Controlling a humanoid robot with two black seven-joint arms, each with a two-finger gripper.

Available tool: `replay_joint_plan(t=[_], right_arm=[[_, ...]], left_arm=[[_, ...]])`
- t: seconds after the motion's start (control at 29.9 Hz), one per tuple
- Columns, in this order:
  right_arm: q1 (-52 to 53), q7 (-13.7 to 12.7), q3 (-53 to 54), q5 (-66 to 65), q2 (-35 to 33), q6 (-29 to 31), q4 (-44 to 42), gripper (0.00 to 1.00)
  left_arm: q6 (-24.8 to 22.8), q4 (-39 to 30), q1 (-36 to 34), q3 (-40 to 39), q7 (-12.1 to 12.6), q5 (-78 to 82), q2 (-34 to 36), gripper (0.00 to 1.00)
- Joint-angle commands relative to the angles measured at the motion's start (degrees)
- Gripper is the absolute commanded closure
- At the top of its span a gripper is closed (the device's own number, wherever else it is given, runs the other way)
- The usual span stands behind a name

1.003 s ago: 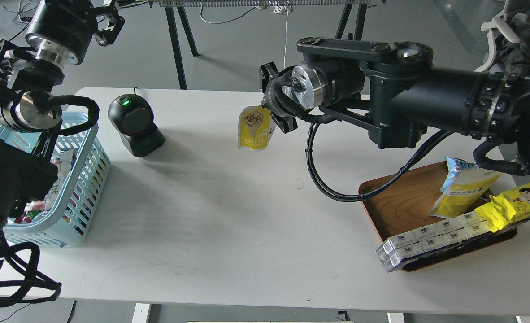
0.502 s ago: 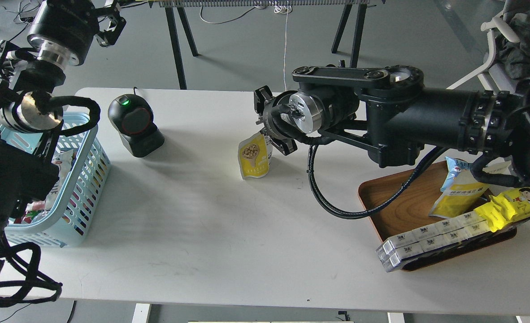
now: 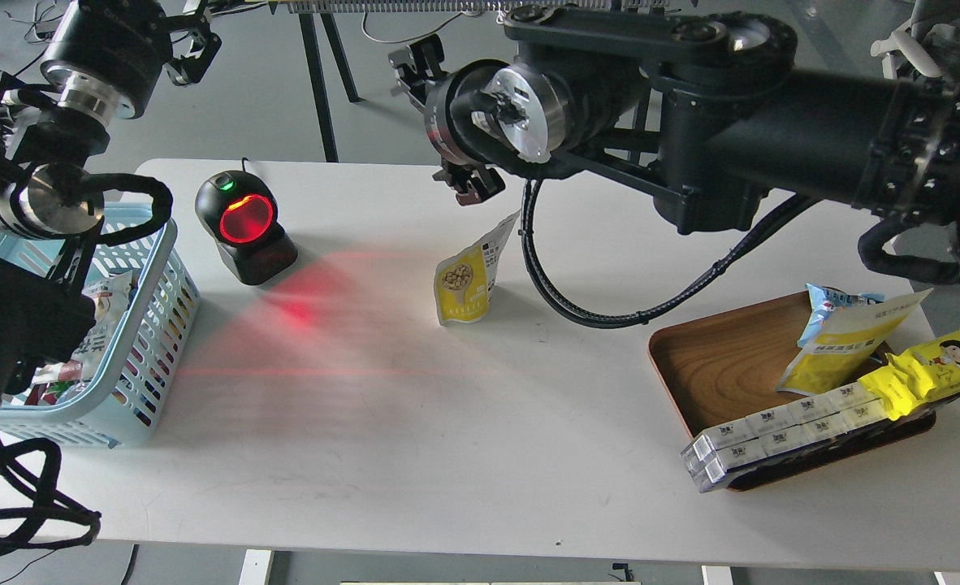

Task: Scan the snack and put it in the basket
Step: 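Open the right gripper and withdraw the right arm upward, then reach the left gripper toward the upright yellow packet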

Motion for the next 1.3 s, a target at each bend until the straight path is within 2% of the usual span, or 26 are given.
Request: replay_joint_plan(t=[0.0, 0.1, 0.3, 0.47, 0.53, 0.64, 0.74, 0.87, 0.97, 1.1, 1.2, 1.27], right_arm=[[1.6, 0.0, 3.4, -0.1, 0.0, 4.4, 0.3, 0.03], [0.6, 0.0, 8.6, -1.6, -6.3, 7.1, -0.1, 0.03], [-6.8, 0.0, 23.0, -4.5, -21.1, 7.9, 0.4, 0.02], [-17.3, 0.0, 35.8, -4.5, -29.4, 13.6, -1.4, 0.03], [-23.0, 0.0, 40.8, -4.5, -31.3, 16.1, -1.9, 0.03], [-31.6, 2.9, 48.3, -4.5, -32.4, 19.0, -2.6, 0.03], [-39.7, 5.6, 54.8, -4.4, -32.4, 22.3, -3.1, 0.03], [-48.5, 7.0, 63.8, -4.3, -31.5, 25.2, -3.1, 0.03], [-52.2, 8.0, 67.2, -4.3, -30.8, 25.8, -3.2, 0.02], [-54.4, 8.6, 67.6, -4.4, -30.1, 25.9, -3.4, 0.02], [-55.8, 8.7, 67.6, -4.5, -30.1, 26.7, -5.6, 0.02], [-55.9, 9.4, 67.1, -4.5, -30.0, 29.4, -9.4, 0.02]], left_arm=[[0.0, -0.3, -1.2, 0.4, 0.6, 0.3, 2.5, 0.0], [0.0, -0.3, -3.3, 3.5, 1.2, 1.7, 6.2, 0.0], [-0.9, -0.6, -8.2, 16.0, 1.0, 12.6, 17.5, 0.0], [-6.4, -4.3, -10.4, 19.1, 1.3, 15.5, 29.0, 0.0], [-8.6, -7.7, -10.5, 19.7, 2.3, 16.2, 33.6, 0.0], [-9.6, -14.7, -10.2, 20.0, 4.0, 19.8, 40.1, 0.0], [-9.5, -22.2, -10.0, 20.2, 4.1, 23.2, 44.6, 0.0], [-9.2, -33.5, -10.0, 21.4, 4.2, 23.8, 50.1, 0.0], [-9.5, -38.6, -10.0, 22.9, 4.2, 27.9, 50.8, 0.0], [-9.5, -41.6, -9.9, 26.4, 4.0, 39.6, 49.4, 0.0], [-9.4, -42.7, -9.9, 28.5, 4.2, 51.2, 44.5, 0.0], [-9.4, -42.7, -9.9, 29.0, 4.5, 60.5, 40.9, 0.0]])
